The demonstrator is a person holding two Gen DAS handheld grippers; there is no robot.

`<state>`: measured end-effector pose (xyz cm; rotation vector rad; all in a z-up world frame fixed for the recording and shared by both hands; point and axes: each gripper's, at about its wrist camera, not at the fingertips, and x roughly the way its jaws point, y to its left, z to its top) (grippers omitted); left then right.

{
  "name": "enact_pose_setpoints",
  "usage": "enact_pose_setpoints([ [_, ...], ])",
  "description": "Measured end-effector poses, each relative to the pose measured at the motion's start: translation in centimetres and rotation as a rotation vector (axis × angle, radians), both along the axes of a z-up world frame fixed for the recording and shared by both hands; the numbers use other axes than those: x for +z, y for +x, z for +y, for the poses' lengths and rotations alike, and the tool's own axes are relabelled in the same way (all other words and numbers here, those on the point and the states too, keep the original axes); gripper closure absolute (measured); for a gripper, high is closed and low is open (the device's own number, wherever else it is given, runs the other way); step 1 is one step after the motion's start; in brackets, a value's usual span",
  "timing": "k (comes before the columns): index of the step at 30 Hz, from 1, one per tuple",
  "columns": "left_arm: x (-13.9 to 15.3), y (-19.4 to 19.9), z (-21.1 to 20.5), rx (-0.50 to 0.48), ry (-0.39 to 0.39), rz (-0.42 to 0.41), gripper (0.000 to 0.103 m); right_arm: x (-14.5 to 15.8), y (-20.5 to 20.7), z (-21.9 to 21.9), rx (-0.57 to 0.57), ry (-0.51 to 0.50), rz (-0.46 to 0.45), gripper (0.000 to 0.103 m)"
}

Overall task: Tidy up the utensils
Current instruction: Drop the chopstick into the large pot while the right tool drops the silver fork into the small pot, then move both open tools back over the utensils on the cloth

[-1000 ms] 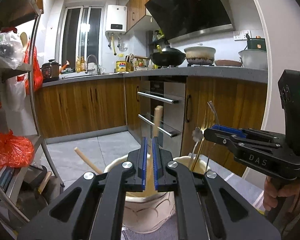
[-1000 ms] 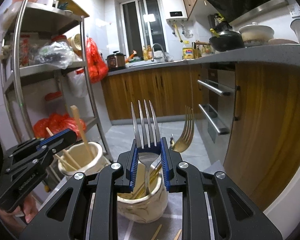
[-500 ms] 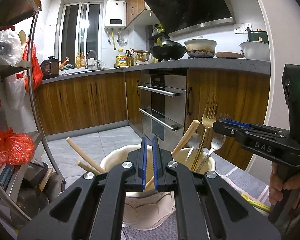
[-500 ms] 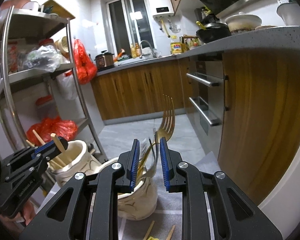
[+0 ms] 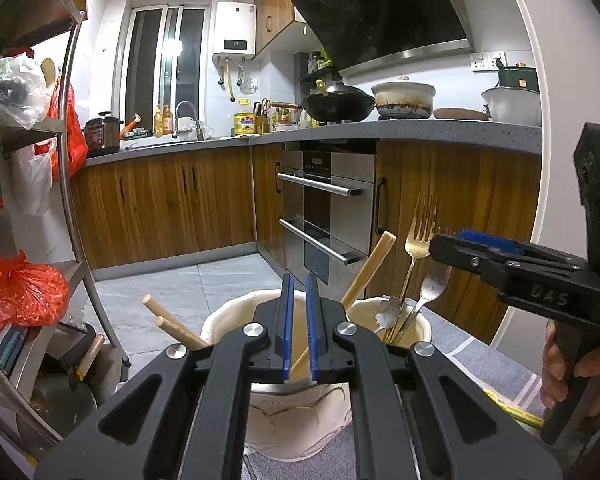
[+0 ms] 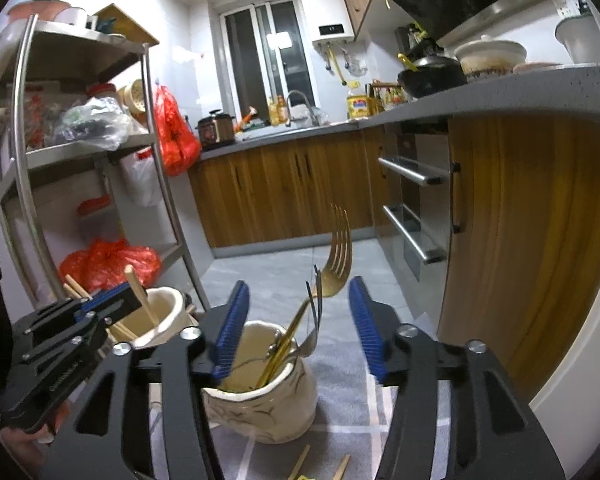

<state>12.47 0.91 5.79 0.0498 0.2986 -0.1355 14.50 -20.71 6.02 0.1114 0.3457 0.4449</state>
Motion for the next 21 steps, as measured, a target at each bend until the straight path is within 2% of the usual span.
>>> enact_pose_setpoints([
  [1,0.0,0.0,0.1,0.001,-0.003,-0.002,0.093,0.3,-0.2,-0.1,0.003,0.007,-0.01,0.021],
  [3,0.0,-0.2,0.2,0.01,-0.011,-0.006,0.077,0.9,-0.5,-0.4,0.004,0.025,-0.032,0.01],
  [4,0.0,-0.4,0.3,0.016,-0.015,-0.015,0.064,1.1,-0.7,-0.7,0.002,0.038,-0.048,0.006],
  [5,0.1,-0.6,0.4,0.019,-0.019,-0.024,0.054,1.4,-0.9,-0.9,-0.004,0.047,-0.062,0.005],
  [7,0.4,-1.0,0.4,0.026,-0.025,-0.043,0.043,1.7,-1.2,-1.3,-0.022,0.053,-0.078,0.005],
  [8,0.6,-1.2,0.4,0.029,-0.028,-0.051,0.031,1.7,-1.5,-1.6,-0.034,0.055,-0.087,0.005],
  [10,0.9,-1.9,0.5,0.039,-0.034,-0.08,0.015,1.7,-1.9,-2.2,-0.056,0.056,-0.091,0.005],
  [11,1.1,-2.1,0.5,0.04,-0.037,-0.093,0.01,1.7,-2.1,-2.5,-0.067,0.061,-0.094,0.005],
  [13,1.5,-2.7,0.4,0.049,-0.042,-0.113,0.005,1.7,-2.5,-3.3,-0.089,0.082,-0.097,0.005],
  [16,2.0,-3.5,0.4,0.049,-0.055,-0.13,0.005,1.4,-3.2,-4.1,-0.124,0.092,-0.092,0.005],
  [21,2.1,-4.7,0.2,0.052,-0.055,-0.134,0.005,0.9,-4.3,-4.3,-0.139,0.054,-0.09,0.005],
])
